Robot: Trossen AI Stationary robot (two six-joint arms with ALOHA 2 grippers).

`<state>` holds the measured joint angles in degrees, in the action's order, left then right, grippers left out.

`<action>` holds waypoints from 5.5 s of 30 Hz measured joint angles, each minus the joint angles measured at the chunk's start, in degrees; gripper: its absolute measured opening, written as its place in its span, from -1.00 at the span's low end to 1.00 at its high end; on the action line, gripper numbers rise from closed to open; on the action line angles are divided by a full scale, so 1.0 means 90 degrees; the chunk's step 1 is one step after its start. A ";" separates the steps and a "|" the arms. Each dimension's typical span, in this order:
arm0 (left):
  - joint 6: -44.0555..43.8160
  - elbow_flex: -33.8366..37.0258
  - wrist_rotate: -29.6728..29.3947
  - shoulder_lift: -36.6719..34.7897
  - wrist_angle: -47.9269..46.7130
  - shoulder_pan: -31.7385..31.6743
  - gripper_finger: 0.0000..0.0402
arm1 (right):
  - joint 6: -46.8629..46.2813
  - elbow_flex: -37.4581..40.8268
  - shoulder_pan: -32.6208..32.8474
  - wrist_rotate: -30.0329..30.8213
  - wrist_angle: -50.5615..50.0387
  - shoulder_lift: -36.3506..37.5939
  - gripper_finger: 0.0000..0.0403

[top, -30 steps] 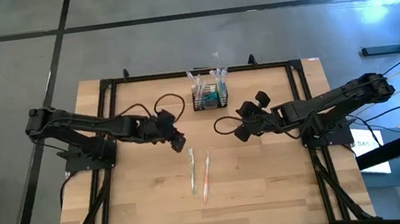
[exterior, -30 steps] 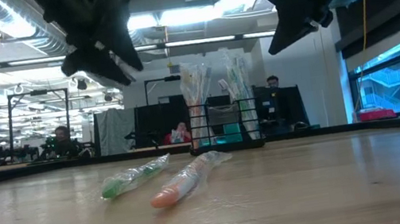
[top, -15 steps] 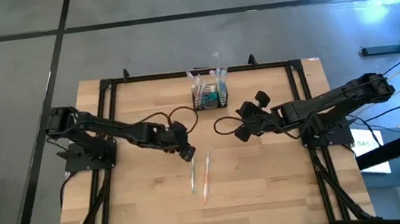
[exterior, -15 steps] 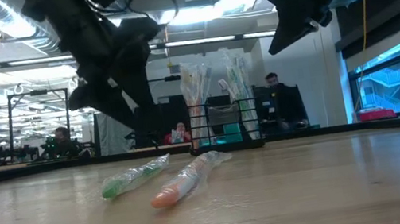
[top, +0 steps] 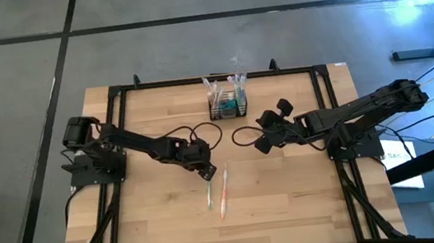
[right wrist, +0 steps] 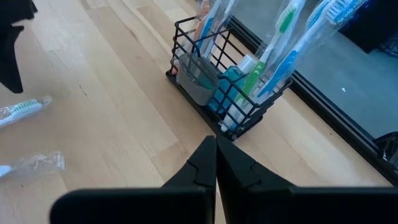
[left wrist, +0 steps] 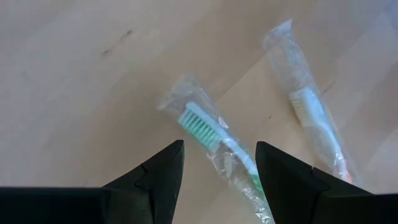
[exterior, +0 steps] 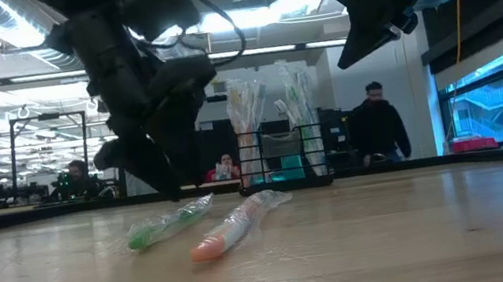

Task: Pick & Place toothbrushing station
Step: Put the green toothbrush in the left section of the wire organizer

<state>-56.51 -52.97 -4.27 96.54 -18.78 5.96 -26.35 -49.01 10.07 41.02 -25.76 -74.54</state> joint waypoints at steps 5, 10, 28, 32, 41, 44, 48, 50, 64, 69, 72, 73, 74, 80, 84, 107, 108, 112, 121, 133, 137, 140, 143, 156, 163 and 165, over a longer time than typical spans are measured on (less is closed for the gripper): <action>0.0015 0.0000 0.0163 0.0220 0.0286 0.0000 -0.02 | 0.0000 0.0000 0.0000 -0.0001 0.0000 0.0000 -0.96; 0.0172 -0.0002 0.0181 0.0373 0.0452 -0.0048 -0.02 | -0.0002 0.0000 0.0000 0.0001 -0.0002 0.0000 -0.96; 0.1206 -0.0036 0.0117 0.0644 0.0324 -0.0240 -0.49 | -0.0002 0.0000 -0.0002 0.0004 0.0000 0.0000 -0.96; 0.1547 -0.0032 0.0050 0.0649 0.0322 -0.0247 -0.73 | -0.0002 0.0000 -0.0002 0.0004 0.0000 0.0000 -0.96; 0.2035 -0.0025 0.0092 0.0592 0.0325 -0.0265 -0.95 | -0.0017 0.0000 -0.0002 0.0004 0.0000 0.0000 -0.96; 0.2158 0.0000 0.0075 0.0447 0.0225 -0.0271 -0.95 | -0.0019 0.0000 -0.0002 0.0006 0.0000 0.0000 -0.96; 0.2348 -0.0002 -0.0068 0.0096 0.0238 -0.0308 -0.97 | -0.0018 0.0000 -0.0002 0.0004 0.0000 0.0000 -0.96; 0.2441 -0.0005 -0.0158 -0.0068 0.0247 -0.0342 -0.97 | -0.0017 0.0000 -0.0002 0.0004 0.0000 0.0000 -0.96; 0.3405 0.0137 -0.1261 -0.1525 0.0966 -0.0515 -1.00 | -0.0018 0.0000 0.0000 -0.0141 -0.0004 0.0000 -0.96; 0.3750 0.0240 -0.1602 -0.1943 0.1316 -0.0510 -1.00 | -0.0017 0.0000 0.0017 -0.0181 -0.0012 0.0000 -0.96; 0.3985 0.0243 -0.1888 -0.2045 0.1496 -0.0512 -1.00 | -0.0017 0.0000 0.0017 -0.0181 -0.0012 0.0000 -0.96; 0.4073 0.0243 -0.1920 -0.2073 0.1620 -0.0512 -1.00 | -0.0017 0.0000 0.0017 -0.0181 -0.0011 0.0000 -0.96; 0.4168 0.0243 -0.1933 -0.2096 0.1705 -0.0518 -1.00 | -0.0017 0.0000 0.0017 -0.0181 -0.0011 0.0000 -0.96; 0.4553 0.0243 -0.1936 -0.2100 0.2130 -0.0572 -1.00 | -0.0017 0.0000 0.0017 -0.0212 -0.0022 0.0000 -0.96; 0.4602 0.0243 -0.2042 -0.2098 0.2140 -0.0635 -0.99 | -0.0017 0.0000 0.0035 -0.0229 -0.0024 0.0000 -0.96; 0.5710 0.2699 -0.1175 -0.2097 0.8007 -0.1543 -0.99 | -0.0187 0.0000 0.0061 -0.0276 -0.0049 -0.0002 -0.96; 0.5759 0.2703 -0.1176 -0.2097 0.8043 -0.1592 -0.99 | -0.0187 0.0000 0.0061 -0.0275 -0.0049 -0.0002 -0.96; 0.5973 0.2701 -0.1173 -0.2090 0.8444 -0.1774 -0.99 | -0.0187 0.0000 0.0061 -0.0275 -0.0049 0.0000 -0.96; 0.6385 0.2693 0.0162 -0.1393 1.0365 -0.2398 -0.99 | -0.0187 0.0000 0.0061 -0.0275 -0.0046 0.0000 -0.96; 0.5763 0.2356 0.0851 -0.0161 1.1780 -0.3207 -0.99 | -0.0187 0.0000 0.0061 -0.0277 -0.0044 0.0000 -0.96; 0.5684 0.1981 0.1002 0.0188 1.1754 -0.3347 -0.99 | -0.0187 0.0000 0.0061 -0.0279 -0.0042 0.0000 -0.96; 0.5541 0.1809 0.1003 0.0330 1.1675 -0.3411 -0.99 | -0.0187 0.0000 0.0061 -0.0317 -0.0044 -0.0001 -0.96; 0.5479 0.1796 0.0962 0.0396 1.1535 -0.3441 -0.99 | -0.0187 0.0000 0.0061 -0.0324 -0.0044 -0.0002 -0.96; 0.5866 0.1795 0.0753 0.0421 1.0986 -0.3468 -0.99 | -0.0240 0.0000 0.0061 -0.0326 -0.0044 -0.0002 -0.96; 0.6016 0.1795 0.0745 0.0421 1.0461 -0.3466 -0.99 | -0.0245 0.0000 0.0061 -0.0326 -0.0045 0.0000 -0.96; 0.6013 0.1795 0.0731 0.0421 1.0377 -0.3453 -0.99 | -0.0251 0.0000 0.0061 -0.0326 -0.0046 -0.0001 -0.96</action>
<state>-2.39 -36.82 2.31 100.33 74.61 -25.12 -28.61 -49.01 10.61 38.09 -26.17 -74.55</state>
